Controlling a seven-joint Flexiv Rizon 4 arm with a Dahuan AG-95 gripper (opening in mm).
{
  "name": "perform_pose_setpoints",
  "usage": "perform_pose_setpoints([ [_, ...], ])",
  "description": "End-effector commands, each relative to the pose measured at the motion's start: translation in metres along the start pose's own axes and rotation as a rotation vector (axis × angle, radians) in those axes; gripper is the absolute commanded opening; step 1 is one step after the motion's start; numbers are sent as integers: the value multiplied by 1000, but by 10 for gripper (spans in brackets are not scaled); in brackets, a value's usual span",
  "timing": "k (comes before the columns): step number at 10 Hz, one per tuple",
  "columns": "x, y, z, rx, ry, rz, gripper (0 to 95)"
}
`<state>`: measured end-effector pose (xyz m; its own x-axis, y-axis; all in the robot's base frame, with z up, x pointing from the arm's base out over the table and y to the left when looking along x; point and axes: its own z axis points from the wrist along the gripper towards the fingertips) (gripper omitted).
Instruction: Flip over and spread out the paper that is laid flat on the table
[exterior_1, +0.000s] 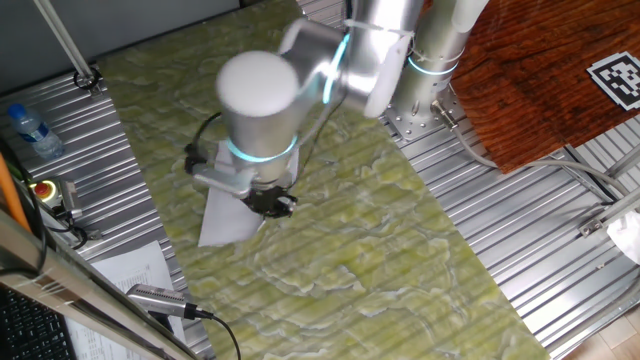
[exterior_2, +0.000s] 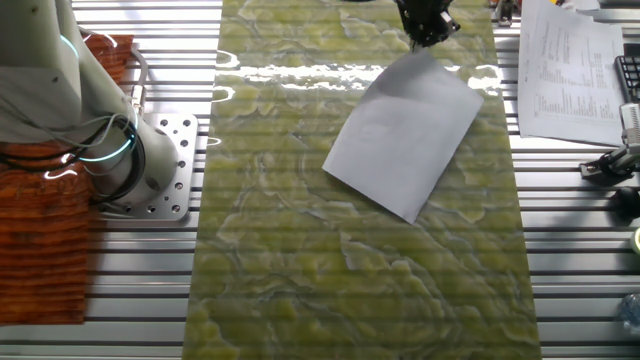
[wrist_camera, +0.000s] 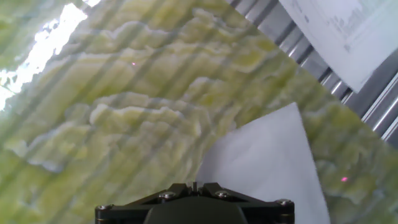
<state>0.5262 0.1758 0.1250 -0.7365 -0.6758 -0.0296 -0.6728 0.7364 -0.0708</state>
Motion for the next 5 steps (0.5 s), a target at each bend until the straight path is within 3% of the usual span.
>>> perform_pose_setpoints([
  [1, 0, 0, 2, 28, -14, 3, 0],
  [3, 1, -2, 1, 89, -1, -4, 0],
  [5, 1, -2, 1, 104, 0, 7, 0],
])
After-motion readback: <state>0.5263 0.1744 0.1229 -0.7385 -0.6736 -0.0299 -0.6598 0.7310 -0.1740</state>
